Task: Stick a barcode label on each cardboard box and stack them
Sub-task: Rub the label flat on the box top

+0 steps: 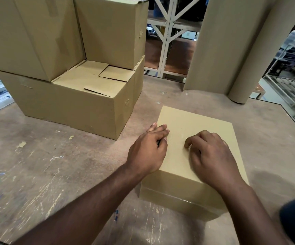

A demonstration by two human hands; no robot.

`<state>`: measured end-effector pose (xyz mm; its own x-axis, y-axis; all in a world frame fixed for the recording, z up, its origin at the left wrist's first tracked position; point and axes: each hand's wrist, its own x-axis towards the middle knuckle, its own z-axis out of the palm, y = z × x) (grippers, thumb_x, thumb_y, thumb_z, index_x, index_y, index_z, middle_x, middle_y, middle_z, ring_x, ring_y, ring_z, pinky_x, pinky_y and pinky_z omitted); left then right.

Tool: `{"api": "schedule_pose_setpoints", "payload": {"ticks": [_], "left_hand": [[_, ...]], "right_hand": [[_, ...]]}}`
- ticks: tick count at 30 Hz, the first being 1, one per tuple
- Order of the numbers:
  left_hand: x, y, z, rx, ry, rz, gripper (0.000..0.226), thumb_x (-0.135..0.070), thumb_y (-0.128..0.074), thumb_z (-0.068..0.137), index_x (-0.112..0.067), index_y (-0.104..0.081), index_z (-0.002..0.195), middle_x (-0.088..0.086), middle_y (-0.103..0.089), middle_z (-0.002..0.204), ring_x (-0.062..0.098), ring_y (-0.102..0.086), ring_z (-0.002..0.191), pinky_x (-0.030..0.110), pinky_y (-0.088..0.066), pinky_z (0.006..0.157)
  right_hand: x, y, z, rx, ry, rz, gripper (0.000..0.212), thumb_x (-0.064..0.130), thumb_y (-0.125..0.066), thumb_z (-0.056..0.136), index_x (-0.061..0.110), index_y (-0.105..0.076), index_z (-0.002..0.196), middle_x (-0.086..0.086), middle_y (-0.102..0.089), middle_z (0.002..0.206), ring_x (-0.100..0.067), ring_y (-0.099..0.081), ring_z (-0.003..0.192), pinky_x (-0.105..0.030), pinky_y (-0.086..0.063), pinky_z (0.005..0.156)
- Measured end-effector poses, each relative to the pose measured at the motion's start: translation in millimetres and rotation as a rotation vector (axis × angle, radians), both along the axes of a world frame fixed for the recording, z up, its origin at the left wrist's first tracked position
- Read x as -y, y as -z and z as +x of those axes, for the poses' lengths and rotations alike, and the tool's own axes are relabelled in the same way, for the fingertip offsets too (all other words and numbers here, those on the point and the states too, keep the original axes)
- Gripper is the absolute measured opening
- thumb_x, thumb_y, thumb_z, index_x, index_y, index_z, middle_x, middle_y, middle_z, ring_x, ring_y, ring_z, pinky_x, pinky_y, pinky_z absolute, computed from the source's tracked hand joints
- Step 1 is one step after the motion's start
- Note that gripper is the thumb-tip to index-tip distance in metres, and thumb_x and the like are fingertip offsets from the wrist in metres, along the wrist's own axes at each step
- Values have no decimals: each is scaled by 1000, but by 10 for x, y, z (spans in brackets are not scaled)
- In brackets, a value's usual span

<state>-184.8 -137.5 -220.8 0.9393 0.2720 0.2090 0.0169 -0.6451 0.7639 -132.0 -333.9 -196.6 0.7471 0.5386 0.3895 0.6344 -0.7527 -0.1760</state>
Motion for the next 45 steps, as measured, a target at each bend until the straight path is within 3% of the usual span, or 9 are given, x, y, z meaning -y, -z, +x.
{"api": "schedule_pose_setpoints", "payload": {"ticks": [6, 11, 17, 22, 29, 34, 41, 45], "left_hand": [[1, 16, 17, 7, -2, -17, 37, -25, -48, 104, -30, -63, 138, -27, -47, 150, -11, -21, 147, 18, -25, 118], [0, 17, 19, 13, 6, -29, 37, -24, -49, 103, -27, -64, 137, -26, -48, 150, -11, -21, 147, 11, -20, 113], [-15, 32, 17, 8, 10, -39, 38, -25, -48, 104, -28, -63, 138, -26, -47, 151, -11, -20, 147, 16, -21, 118], [-4, 32, 8, 6, 3, -36, 37, -27, -48, 104, -29, -63, 138, -27, -47, 150, -11, -21, 147, 17, -24, 117], [-11, 37, 13, 15, 2, -38, 37, -27, -48, 104, -29, -63, 137, -27, -47, 150, -10, -21, 147, 20, -26, 118], [-4, 31, 11, 19, 2, -41, 37, -26, -49, 103, -28, -64, 137, -25, -48, 150, -9, -22, 148, 22, -26, 120], [-6, 24, 9, 12, 10, -50, 38, -25, -48, 103, -27, -63, 138, -25, -47, 151, -10, -20, 148, 24, -28, 121], [-9, 40, 19, 12, 10, -43, 38, -27, -48, 103, -28, -63, 138, -26, -46, 151, -9, -20, 148, 28, -29, 122]], "right_hand": [[42, -20, 59, -22, -39, 27, 17, 13, -60, 88, 28, -66, 92, 9, -57, 93, -23, -50, 87, -42, -47, 77], [69, -44, 44, -49, -86, -7, 24, 16, -61, 93, 34, -70, 105, 11, -56, 99, -19, -49, 89, -39, -46, 77], [187, -99, 120, -7, -73, -47, 11, 10, -65, 91, 21, -65, 91, 6, -55, 93, -23, -49, 86, -38, -45, 70], [214, -54, 89, -43, -44, 23, 18, 10, -62, 92, 22, -69, 102, 8, -60, 100, -22, -52, 95, -38, -46, 79], [245, -43, 46, -49, -22, 88, 22, 4, -67, 87, 25, -67, 83, 13, -57, 90, -18, -49, 87, -33, -38, 68], [229, -22, 47, -44, -19, 93, 23, 8, -64, 89, 28, -73, 97, 11, -59, 96, -18, -50, 92, -31, -38, 74], [228, -20, 45, -28, -7, 42, 15, 11, -66, 88, 26, -66, 86, 9, -58, 91, -21, -48, 85, -38, -45, 68], [232, -39, 49, -74, -22, 33, 4, 29, -65, 94, 33, -66, 94, 14, -56, 92, -19, -49, 90, -38, -45, 75]]}}
